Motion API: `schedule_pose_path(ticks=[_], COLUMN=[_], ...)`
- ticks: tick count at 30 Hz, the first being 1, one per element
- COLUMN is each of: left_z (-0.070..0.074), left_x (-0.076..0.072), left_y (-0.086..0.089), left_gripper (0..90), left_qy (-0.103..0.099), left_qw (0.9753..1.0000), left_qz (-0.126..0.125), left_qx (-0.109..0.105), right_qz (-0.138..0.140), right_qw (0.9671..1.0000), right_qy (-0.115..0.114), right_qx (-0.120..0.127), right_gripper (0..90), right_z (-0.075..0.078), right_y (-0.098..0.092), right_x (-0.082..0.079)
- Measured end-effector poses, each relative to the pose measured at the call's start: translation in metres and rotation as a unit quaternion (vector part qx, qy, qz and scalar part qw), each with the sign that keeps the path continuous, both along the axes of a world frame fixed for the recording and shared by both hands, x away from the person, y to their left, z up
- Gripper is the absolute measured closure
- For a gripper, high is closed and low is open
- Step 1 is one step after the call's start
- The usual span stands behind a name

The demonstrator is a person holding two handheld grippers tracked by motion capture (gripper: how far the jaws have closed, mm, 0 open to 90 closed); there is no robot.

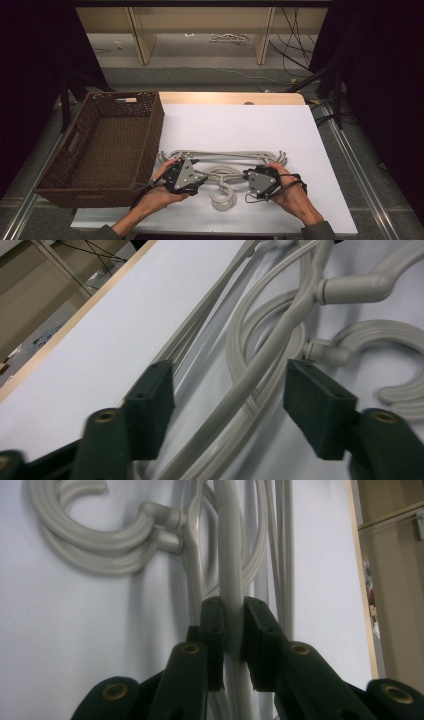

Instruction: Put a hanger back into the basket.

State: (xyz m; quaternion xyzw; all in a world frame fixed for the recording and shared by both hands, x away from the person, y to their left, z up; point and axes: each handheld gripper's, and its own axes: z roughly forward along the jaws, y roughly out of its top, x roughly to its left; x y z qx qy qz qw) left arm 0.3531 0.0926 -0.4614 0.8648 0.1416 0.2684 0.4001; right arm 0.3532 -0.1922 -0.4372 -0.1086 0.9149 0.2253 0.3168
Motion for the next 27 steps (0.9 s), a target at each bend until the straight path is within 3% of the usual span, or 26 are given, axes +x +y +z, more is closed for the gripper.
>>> schedule_pose_path(ticks=[4,5,8,12,15,17,20,21,24,27], left_z=[-0.001,0.000,0.001,0.006,0.014,0.020,0.027,0.030,0.035,0.042], left_x=[0.007,0.008,0.008,0.010,0.010,0.011,0.012,0.013,0.014,0.016], left_y=[-0.006,-0.007,-0.011,-0.014,-0.016,-0.017,-0.020,-0.021,-0.026,-0.028], left_gripper=[46.4,52.9,57.8,67.3,71.8,72.8,75.7,76.7,78.6,79.5], left_qy=[-0.009,-0.016,-0.025,-0.044,-0.072,-0.082,-0.102,-0.111,-0.125,-0.136], left_qw=[0.9996,0.9989,0.9973,0.9932,0.9875,0.9842,0.9773,0.9732,0.9689,0.9661], left_qz=[-0.024,-0.038,-0.059,-0.084,-0.099,-0.114,-0.139,-0.146,-0.159,-0.168], left_qx=[0.012,0.021,0.035,0.067,0.099,0.108,0.123,0.138,0.143,0.141], right_qz=[-0.002,0.002,0.002,-0.001,-0.012,-0.013,-0.017,-0.026,-0.039,-0.068], right_qw=[1.0000,1.0000,1.0000,0.9999,0.9995,0.9993,0.9990,0.9985,0.9975,0.9946], right_qy=[-0.001,-0.002,-0.002,-0.004,-0.011,-0.015,-0.026,-0.030,-0.039,-0.042], right_qx=[0.004,0.005,0.009,0.013,0.027,0.032,0.034,0.037,0.044,0.067], right_gripper=[80.4,80.4,80.4,80.3,79.8,79.6,78.9,78.6,77.7,76.4], right_z=[0.002,0.003,0.004,0.005,0.009,0.011,0.014,0.015,0.018,0.020], right_y=[0.000,0.000,0.000,-0.001,-0.003,-0.003,-0.006,-0.007,-0.011,-0.014], right_x=[-0.001,-0.001,-0.001,-0.001,-0.001,-0.001,0.001,0.001,0.002,0.003])
